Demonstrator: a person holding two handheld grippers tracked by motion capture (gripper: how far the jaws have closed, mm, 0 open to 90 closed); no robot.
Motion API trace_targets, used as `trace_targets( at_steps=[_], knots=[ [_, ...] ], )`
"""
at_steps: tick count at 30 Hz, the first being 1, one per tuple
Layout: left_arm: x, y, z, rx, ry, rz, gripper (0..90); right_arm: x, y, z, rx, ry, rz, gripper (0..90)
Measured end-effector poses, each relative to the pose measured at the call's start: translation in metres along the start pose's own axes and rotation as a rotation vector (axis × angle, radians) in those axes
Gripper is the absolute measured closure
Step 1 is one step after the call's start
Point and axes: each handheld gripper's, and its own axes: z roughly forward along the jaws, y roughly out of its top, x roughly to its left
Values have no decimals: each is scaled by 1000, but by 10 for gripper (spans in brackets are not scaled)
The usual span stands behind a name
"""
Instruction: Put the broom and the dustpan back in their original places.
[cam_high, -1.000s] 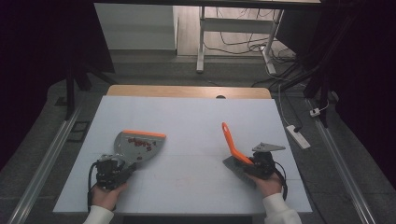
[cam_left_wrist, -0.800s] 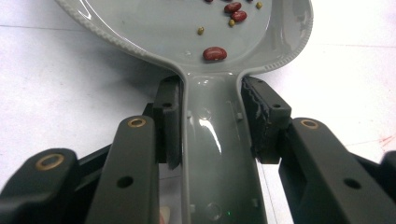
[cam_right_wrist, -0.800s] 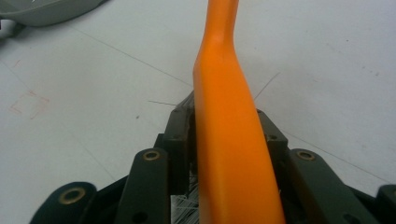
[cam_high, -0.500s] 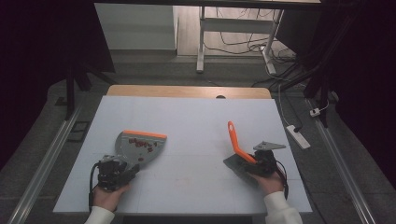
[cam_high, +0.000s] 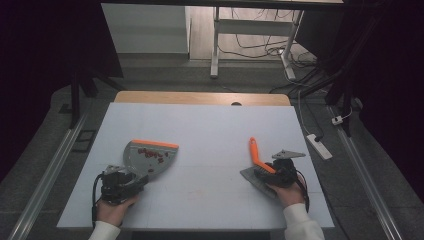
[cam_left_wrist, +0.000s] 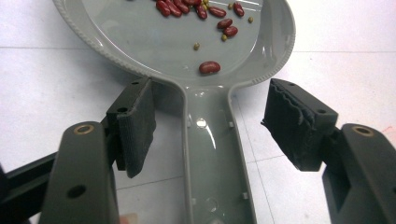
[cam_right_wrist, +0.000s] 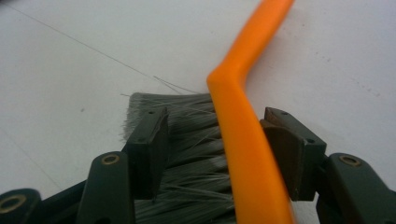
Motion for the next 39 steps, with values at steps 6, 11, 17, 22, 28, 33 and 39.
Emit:
trace_targets(
  at_steps=[6, 11, 17, 22, 28, 33, 39],
  knots=[
    [-2, 1, -2, -12, -20, 22, 340, -1, 1, -1, 4, -38, -22, 424],
    [-3, 1, -5, -21, -15, 46, 341, -1, 1, -4, -9, -44, -25, 432],
    [-6, 3, -12, -41, -70, 111, 372, 5, 2, -10, -24, -43, -76, 437],
    [-10, 2, -11, -37, -102, 161, 381, 9, 3, -14, -43, -25, -118, 440],
    [-14, 3, -7, -26, -186, 217, 383, 16, 4, -16, -49, 35, -169, 445],
    [-18, 4, -4, -19, -242, 276, 384, 22, 4, -17, -54, 63, -201, 446],
    [-21, 3, 1, 11, -286, 333, 386, 30, 3, -17, -52, 112, -255, 446]
  ],
)
